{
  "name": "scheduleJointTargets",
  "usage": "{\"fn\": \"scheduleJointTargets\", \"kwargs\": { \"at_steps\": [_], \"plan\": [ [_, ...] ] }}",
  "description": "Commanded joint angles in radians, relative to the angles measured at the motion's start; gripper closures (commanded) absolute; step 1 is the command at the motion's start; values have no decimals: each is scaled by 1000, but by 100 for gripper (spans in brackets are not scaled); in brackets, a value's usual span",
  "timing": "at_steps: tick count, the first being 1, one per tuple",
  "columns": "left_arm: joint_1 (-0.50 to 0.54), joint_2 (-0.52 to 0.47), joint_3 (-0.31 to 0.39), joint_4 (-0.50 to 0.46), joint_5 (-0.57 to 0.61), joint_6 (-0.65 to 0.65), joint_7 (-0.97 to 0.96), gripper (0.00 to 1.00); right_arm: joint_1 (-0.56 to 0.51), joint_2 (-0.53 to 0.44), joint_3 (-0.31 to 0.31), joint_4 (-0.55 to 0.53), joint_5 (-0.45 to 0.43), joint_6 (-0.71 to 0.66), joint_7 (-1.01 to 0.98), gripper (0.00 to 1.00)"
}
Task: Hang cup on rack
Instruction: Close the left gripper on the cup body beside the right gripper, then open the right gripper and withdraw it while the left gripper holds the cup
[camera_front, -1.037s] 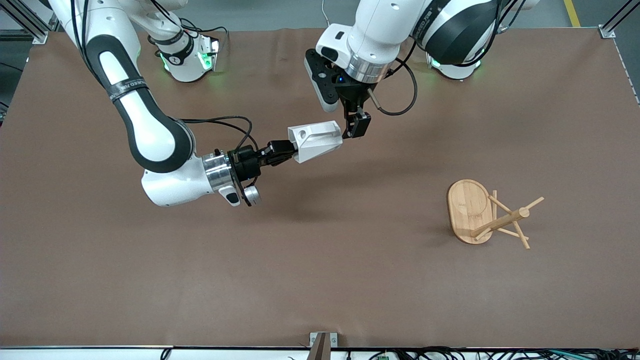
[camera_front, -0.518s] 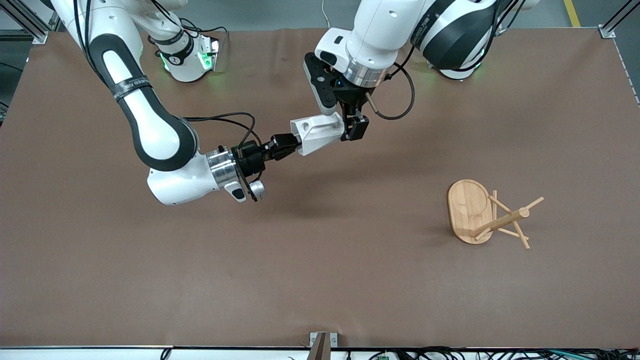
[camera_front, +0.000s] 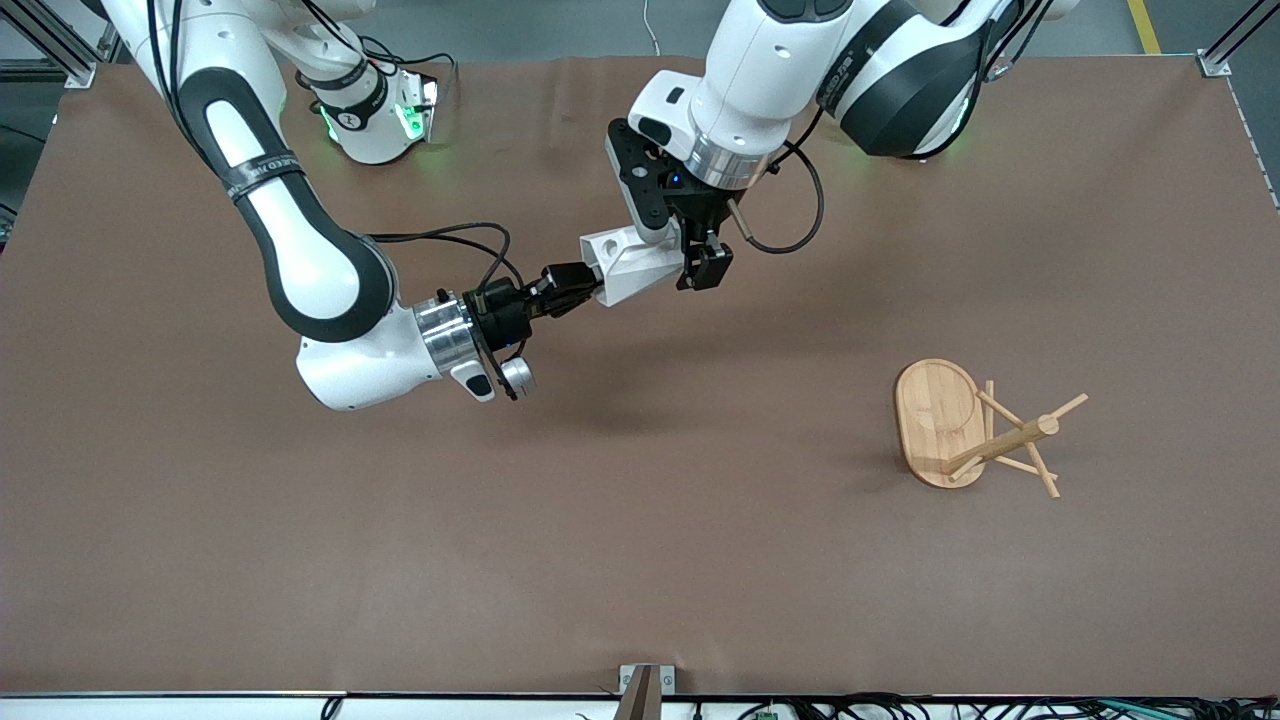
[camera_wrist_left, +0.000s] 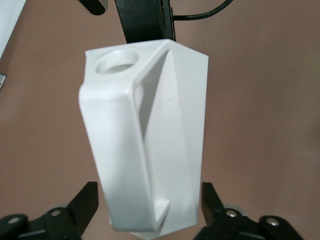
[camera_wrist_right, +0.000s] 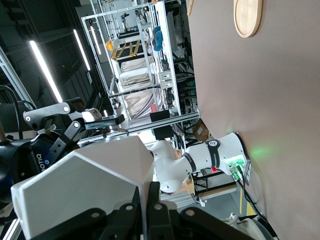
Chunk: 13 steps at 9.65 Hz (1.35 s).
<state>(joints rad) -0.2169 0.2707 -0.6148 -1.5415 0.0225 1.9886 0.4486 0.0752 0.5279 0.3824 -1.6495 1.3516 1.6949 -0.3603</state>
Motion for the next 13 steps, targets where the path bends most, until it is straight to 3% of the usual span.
{"fn": "scheduleJointTargets", "kwargs": {
  "at_steps": [1, 2, 3, 4, 5, 7, 10, 11, 13],
  "plan": [
    [-2, 19, -3, -5, 22, 6, 10, 41, -9, -17, 9, -12, 26, -6, -2, 99],
    [-1, 15, -3, -5, 20, 6, 7, 55, -9, -17, 7, -12, 26, -6, -2, 99],
    [1, 10, -3, -5, 20, 4, 4, 64, -9, -17, 9, -12, 26, -6, -2, 98],
    [2, 7, -3, -5, 17, -2, -1, 64, -9, -17, 7, -10, 24, -8, 7, 57],
    [2, 1, -2, -5, 11, -5, -2, 64, -12, -17, 7, -12, 26, -12, 14, 1],
    [33, -5, 0, -6, 10, -14, -30, 64, -15, -32, -3, -3, 21, -18, 11, 0],
    [62, -16, 4, -9, 13, -17, -160, 64, -14, -68, -89, -7, -2, -18, 12, 0],
    [65, -19, 6, -11, 17, -27, -218, 64, -12, -95, -143, -16, -55, -18, 12, 0],
    [70, -24, 7, -11, 22, -66, -406, 64, -14, -164, -183, -27, -243, -11, 158, 0]
  ]
}}
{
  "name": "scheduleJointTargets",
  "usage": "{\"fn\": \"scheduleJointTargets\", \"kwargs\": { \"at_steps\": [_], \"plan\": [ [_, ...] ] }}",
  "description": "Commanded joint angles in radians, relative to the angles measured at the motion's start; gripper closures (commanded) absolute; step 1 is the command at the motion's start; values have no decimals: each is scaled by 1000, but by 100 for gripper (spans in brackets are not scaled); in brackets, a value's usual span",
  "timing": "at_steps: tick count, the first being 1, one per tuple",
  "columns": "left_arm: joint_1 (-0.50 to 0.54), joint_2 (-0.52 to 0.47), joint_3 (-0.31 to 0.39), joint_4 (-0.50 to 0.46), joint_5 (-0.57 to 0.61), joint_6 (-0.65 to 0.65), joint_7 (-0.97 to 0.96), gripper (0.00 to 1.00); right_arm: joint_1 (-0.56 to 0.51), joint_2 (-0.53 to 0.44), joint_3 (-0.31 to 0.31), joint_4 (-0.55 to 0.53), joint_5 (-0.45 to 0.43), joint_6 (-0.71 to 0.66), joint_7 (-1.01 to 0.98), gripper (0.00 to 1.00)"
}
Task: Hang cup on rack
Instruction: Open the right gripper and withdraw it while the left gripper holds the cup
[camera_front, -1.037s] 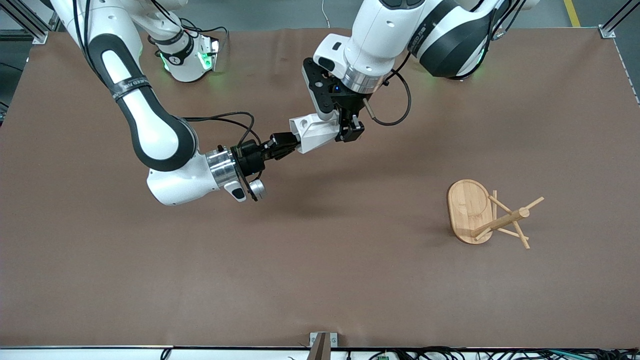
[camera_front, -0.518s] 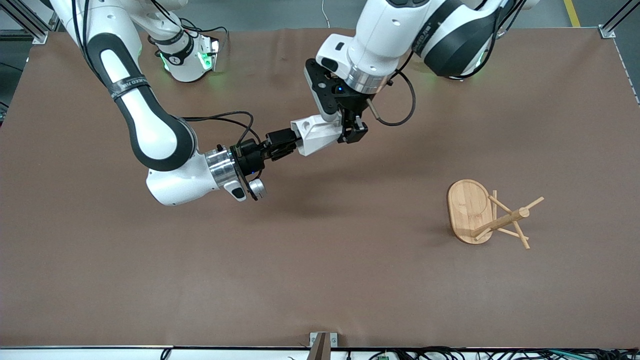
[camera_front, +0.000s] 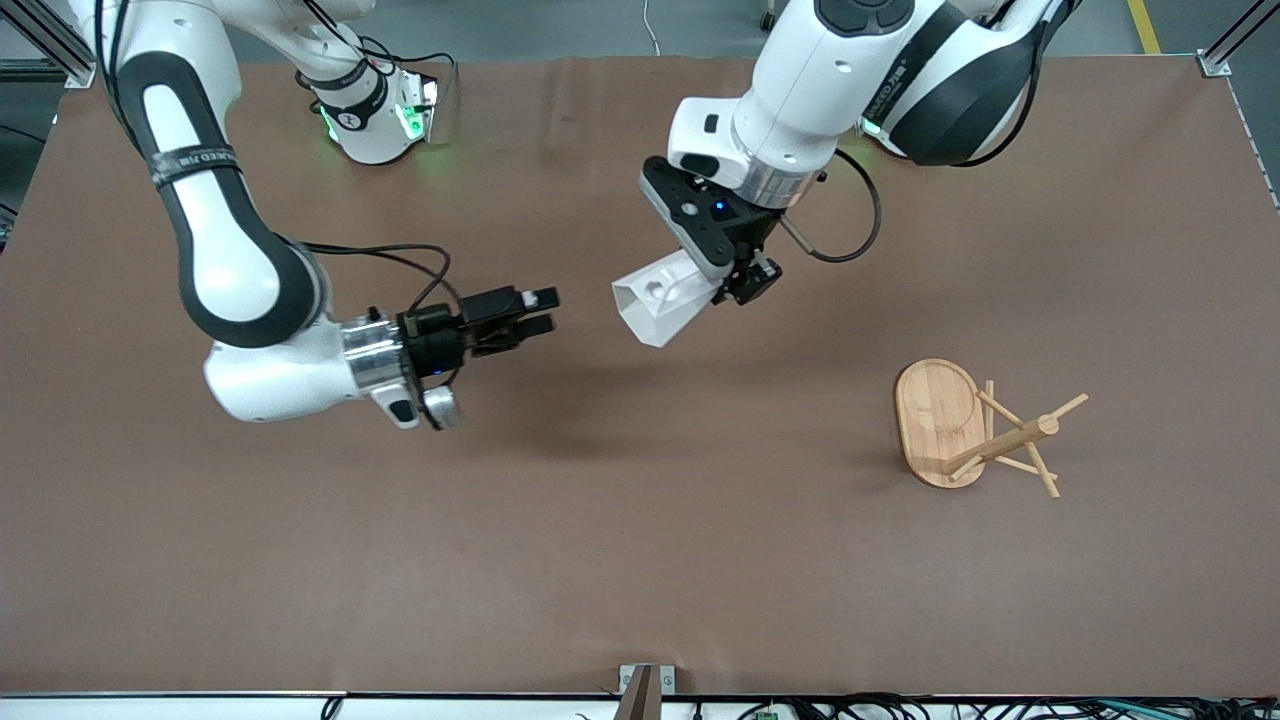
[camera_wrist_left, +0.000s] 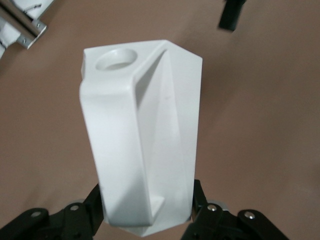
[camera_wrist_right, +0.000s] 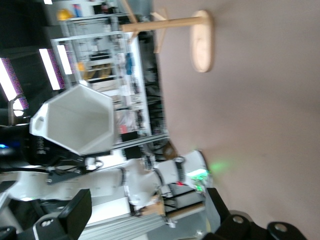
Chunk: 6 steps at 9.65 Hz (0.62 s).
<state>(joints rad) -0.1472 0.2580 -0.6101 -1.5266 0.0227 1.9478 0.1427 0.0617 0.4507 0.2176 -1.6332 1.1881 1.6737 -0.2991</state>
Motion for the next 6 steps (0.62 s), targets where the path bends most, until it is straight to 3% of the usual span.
{"fn": "scheduleJointTargets", "kwargs": {
  "at_steps": [1, 3, 6],
  "plan": [
    [1, -11, 4, -26, 22, -26, -165, 64, 0, -121, -44, -42, -216, 8, 186, 0],
    [1, -9, 41, -24, 23, -24, -231, 64, -3, -199, -120, -42, -477, -32, 205, 0],
    [18, -5, 61, -37, 25, -26, -223, 64, -5, -293, -243, -21, -791, -46, 212, 0]
  ]
}}
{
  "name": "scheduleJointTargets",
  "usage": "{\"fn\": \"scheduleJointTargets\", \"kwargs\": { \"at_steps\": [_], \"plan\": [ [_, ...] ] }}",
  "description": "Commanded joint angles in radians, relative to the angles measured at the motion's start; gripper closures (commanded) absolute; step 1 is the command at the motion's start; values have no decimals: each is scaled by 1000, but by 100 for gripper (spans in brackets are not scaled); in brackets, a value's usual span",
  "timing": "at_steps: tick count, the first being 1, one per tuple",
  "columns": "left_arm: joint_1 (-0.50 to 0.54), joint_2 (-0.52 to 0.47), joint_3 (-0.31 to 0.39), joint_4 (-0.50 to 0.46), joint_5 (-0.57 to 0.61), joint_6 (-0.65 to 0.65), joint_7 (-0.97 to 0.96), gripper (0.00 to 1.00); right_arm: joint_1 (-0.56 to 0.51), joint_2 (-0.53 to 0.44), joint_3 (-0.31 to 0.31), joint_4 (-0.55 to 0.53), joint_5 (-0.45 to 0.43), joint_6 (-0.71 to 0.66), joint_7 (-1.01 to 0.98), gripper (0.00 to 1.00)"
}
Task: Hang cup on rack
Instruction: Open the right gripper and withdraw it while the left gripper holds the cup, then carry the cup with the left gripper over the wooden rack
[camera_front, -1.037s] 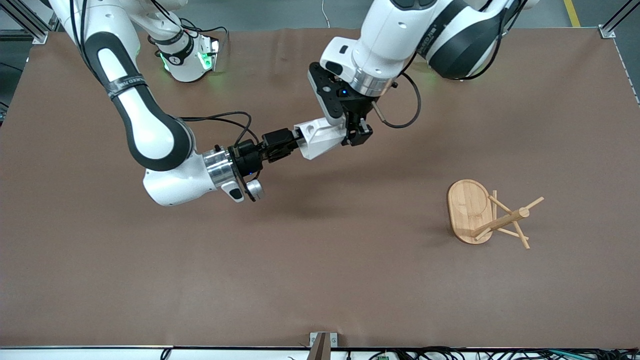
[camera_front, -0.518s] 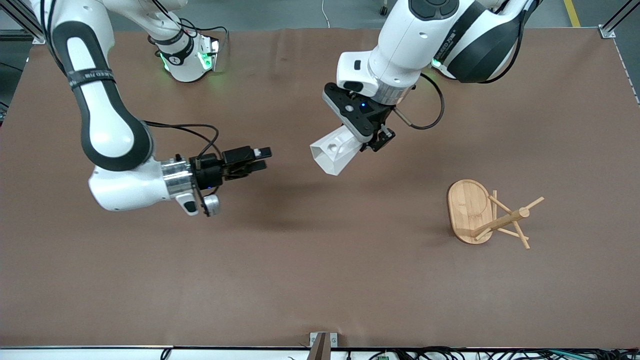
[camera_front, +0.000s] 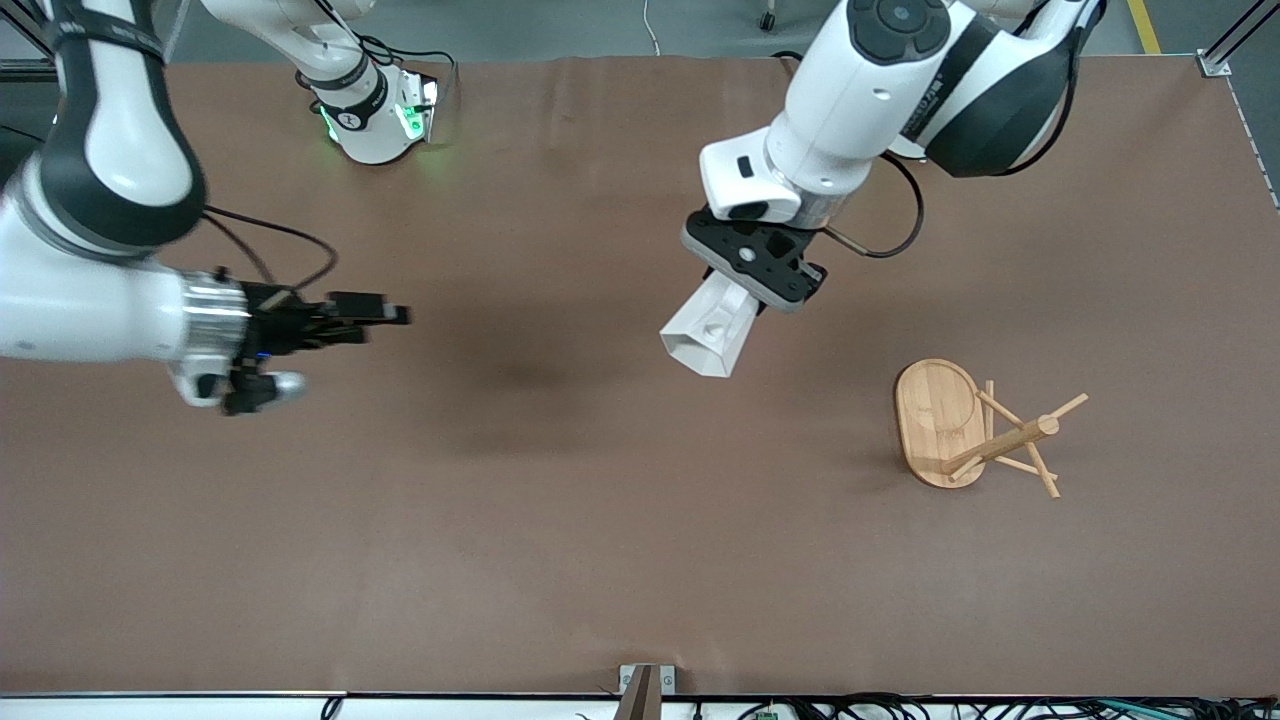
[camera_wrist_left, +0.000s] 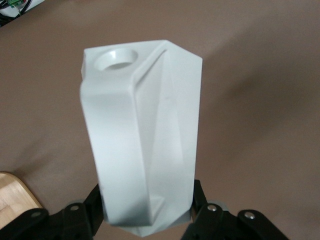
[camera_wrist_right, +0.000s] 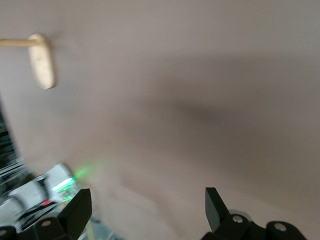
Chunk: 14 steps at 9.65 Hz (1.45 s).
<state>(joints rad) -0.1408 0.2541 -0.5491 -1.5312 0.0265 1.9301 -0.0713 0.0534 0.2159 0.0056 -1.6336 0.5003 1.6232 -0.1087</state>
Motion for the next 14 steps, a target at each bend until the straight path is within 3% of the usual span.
{"fn": "scheduleJointTargets", "kwargs": {
  "at_steps": [1, 2, 6, 8, 10, 12, 14],
  "plan": [
    [53, -1, -3, -41, 53, -6, 4, 64, 2, -72, -64, -8, -179, 6, 14, 0],
    [56, -1, -3, -43, 76, -5, 4, 65, -21, -93, -68, 20, -272, 1, 14, 0],
    [157, -6, -3, -46, 79, -8, -7, 65, -66, -101, -67, 225, -456, -109, 12, 0],
    [194, -16, -2, -44, 72, -23, -45, 65, -79, -102, -70, 268, -456, -112, 14, 0],
    [188, -51, 59, -90, 41, -22, -77, 65, -78, -118, -65, 271, -483, -188, 14, 0],
    [166, -116, 122, -186, -6, -7, -59, 65, -73, -191, -53, 207, -506, -137, 21, 2],
    [162, -176, 129, -307, -45, 74, -59, 66, -69, -214, -61, 176, -503, -132, 21, 1]
  ]
}}
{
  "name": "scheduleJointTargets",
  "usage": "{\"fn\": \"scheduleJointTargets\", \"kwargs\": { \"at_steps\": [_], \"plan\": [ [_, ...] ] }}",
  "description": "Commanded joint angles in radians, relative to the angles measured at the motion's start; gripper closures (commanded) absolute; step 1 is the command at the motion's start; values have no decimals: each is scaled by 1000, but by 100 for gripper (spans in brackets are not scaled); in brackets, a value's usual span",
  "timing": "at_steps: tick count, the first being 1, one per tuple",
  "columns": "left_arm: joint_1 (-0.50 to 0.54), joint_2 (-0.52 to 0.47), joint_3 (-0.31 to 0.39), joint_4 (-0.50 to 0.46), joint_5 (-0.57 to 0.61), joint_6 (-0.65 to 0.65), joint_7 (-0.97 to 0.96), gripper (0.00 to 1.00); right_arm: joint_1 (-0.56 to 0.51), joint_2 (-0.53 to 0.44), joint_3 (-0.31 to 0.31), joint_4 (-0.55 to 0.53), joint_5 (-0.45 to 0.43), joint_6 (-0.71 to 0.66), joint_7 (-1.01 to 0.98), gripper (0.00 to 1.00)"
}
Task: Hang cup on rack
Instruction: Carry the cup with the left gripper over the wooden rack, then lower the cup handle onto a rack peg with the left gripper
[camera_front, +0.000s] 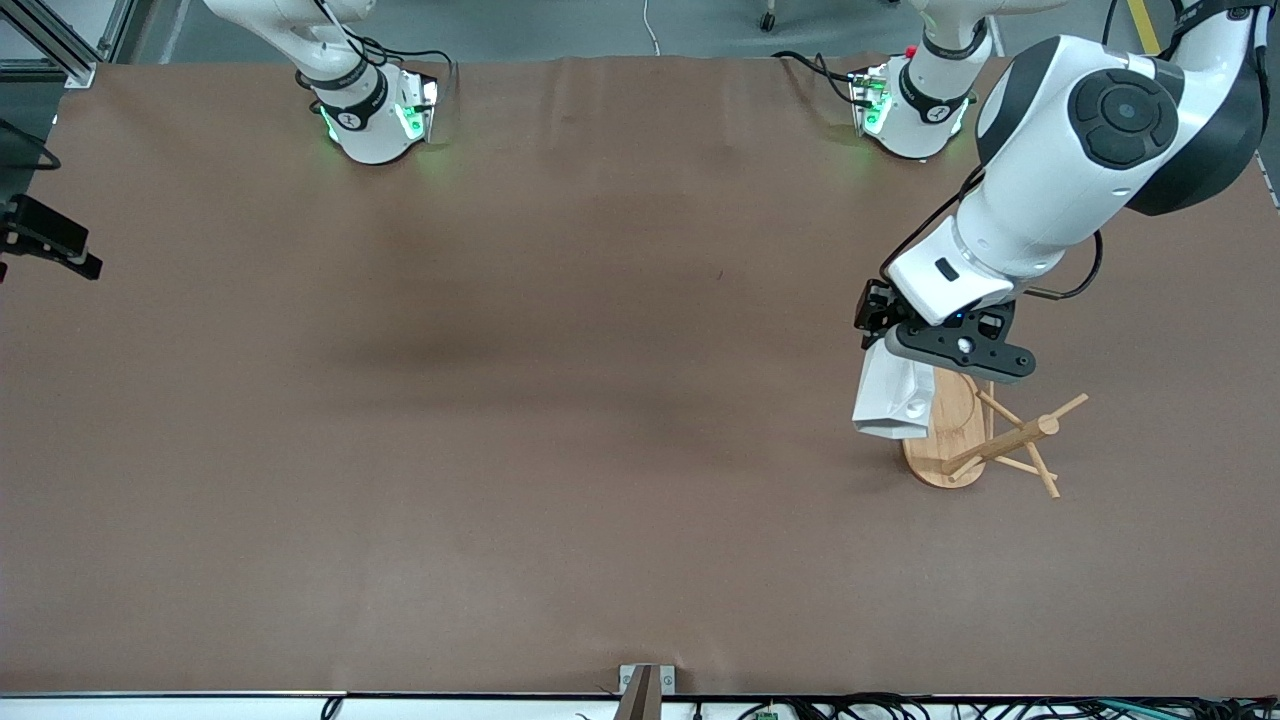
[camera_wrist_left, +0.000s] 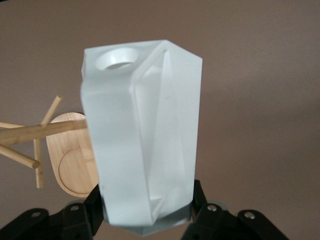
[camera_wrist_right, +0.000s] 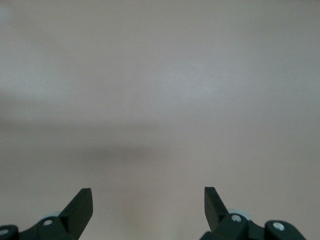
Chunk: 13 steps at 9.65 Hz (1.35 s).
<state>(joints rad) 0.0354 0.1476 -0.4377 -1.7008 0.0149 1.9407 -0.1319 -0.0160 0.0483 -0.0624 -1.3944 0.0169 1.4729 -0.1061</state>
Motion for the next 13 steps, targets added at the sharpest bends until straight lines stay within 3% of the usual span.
{"fn": "scheduleJointTargets", "kwargs": {
  "at_steps": [1, 7, 13],
  "plan": [
    [-12, -95, 20, -195, -67, 107, 2, 66, -2, -44, 9, -60, -17, 17, 17, 1],
    [-15, -114, 126, -333, -79, 178, 185, 66, 5, -44, 7, -69, -8, 3, 17, 1],
    [-23, -106, 151, -438, -96, 293, 299, 66, 8, -45, 12, -69, -6, -12, 45, 1]
  ]
}}
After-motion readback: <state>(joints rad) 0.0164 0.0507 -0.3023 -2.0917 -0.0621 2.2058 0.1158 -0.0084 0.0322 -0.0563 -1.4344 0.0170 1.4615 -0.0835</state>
